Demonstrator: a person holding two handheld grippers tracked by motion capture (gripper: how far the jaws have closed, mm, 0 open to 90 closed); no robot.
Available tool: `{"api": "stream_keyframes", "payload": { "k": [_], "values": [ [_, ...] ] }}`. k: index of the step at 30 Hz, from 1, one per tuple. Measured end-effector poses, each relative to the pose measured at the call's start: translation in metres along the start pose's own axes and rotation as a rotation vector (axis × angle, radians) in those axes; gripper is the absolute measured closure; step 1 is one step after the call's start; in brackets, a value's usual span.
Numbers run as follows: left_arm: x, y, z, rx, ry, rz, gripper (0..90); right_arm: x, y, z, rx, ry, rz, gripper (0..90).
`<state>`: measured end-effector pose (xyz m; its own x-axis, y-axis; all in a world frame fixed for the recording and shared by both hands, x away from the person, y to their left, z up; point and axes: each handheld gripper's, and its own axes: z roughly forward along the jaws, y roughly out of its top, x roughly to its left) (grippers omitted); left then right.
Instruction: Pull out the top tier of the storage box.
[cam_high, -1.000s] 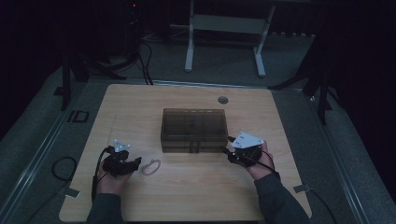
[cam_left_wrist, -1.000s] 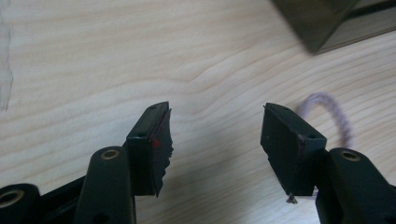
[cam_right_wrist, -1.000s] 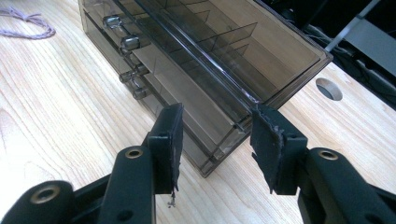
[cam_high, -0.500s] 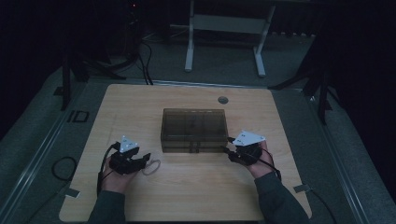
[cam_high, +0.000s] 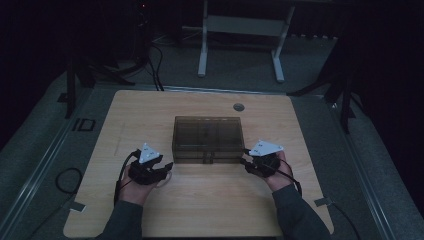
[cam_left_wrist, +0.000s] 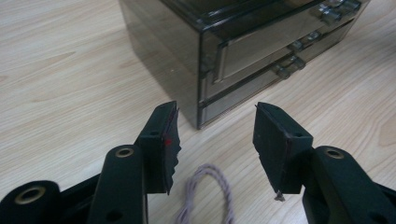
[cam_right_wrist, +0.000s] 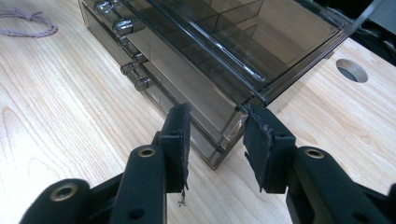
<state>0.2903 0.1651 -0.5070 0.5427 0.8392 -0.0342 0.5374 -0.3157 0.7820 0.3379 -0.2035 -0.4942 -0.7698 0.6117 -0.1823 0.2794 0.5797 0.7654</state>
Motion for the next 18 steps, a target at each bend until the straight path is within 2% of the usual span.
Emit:
{"api": "stream_keyframes", "payload": {
  "k": [9, 18],
  "values": [
    [-0.009, 0.013, 0.007, -0.021, -0.001, 0.038, 55.5, 0.000, 0.000, 0.000, 0.003, -0.003, -0.002, 63.7],
    [-0.010, 0.019, 0.013, -0.027, 0.012, 0.041, 56.5, -0.001, 0.000, 0.000, 0.005, 0.000, -0.004, 63.6]
  ]
}}
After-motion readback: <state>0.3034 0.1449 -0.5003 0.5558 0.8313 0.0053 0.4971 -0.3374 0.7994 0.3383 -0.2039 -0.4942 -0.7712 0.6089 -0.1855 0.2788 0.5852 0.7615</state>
